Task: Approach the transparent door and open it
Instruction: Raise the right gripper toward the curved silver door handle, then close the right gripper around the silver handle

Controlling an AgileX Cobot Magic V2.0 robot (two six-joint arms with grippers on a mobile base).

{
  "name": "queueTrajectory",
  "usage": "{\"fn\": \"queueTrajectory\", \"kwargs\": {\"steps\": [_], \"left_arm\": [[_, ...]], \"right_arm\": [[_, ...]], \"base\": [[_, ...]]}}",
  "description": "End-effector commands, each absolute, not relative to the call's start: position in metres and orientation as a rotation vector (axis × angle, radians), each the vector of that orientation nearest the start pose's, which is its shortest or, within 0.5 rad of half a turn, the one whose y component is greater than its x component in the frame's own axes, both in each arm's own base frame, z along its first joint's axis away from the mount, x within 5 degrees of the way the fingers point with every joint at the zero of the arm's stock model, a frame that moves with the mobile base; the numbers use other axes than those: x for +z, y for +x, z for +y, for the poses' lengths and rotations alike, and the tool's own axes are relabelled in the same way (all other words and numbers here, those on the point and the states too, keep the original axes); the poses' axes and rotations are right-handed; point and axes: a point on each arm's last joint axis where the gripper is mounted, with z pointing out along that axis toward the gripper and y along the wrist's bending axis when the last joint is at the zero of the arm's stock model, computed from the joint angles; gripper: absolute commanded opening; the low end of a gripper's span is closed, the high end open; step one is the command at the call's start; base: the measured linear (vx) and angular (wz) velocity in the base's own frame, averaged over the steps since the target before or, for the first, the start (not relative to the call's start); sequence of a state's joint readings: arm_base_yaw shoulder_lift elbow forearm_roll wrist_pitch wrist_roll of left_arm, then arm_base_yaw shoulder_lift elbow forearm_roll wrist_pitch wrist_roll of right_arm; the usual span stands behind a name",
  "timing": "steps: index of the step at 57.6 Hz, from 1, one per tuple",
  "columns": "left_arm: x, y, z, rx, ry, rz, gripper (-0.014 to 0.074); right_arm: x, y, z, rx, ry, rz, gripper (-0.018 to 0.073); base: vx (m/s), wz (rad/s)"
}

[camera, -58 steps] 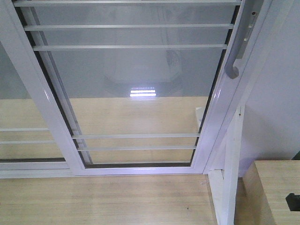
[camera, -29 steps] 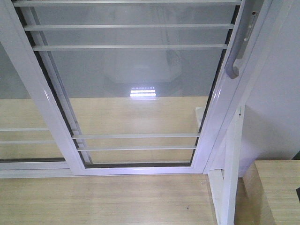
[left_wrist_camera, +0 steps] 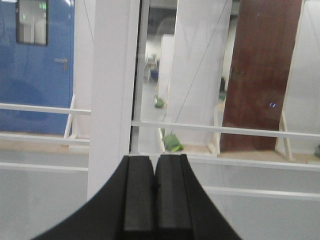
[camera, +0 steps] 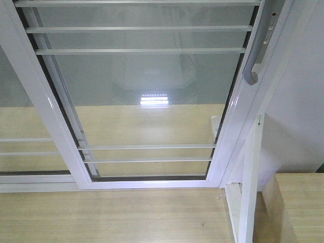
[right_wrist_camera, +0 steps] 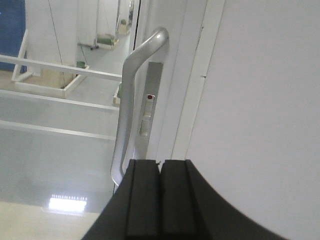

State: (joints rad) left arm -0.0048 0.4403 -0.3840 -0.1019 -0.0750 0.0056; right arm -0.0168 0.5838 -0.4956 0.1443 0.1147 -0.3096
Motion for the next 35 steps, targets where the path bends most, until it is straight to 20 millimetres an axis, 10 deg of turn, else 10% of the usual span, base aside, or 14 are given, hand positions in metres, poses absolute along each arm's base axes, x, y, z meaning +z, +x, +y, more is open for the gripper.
{"fn": "queueTrajectory", "kwargs": {"steps": [1, 17, 35], "left_arm": [[0.349, 0.132, 0.0, -0.052, -0.054, 1.415, 0.0003], [0.362, 0.222, 0.0, -0.033, -0.056, 1.492, 0.0003], [0.351, 0.246, 0.001, -0.031, -0.065, 1.501, 0.0011]], "right_arm": [[0.351, 0.154, -0.003, -0.157, -0.14, 1.624, -0.0001], [0.357, 0.226, -0.006, -0.15, -0.099, 1.639, -0.0001], [0.347, 0.241, -0.008, -0.154, -0.088, 1.638, 0.0004]], "base": [[0.0, 0.0], [0.0, 0.0], [0.0, 0.0]]}}
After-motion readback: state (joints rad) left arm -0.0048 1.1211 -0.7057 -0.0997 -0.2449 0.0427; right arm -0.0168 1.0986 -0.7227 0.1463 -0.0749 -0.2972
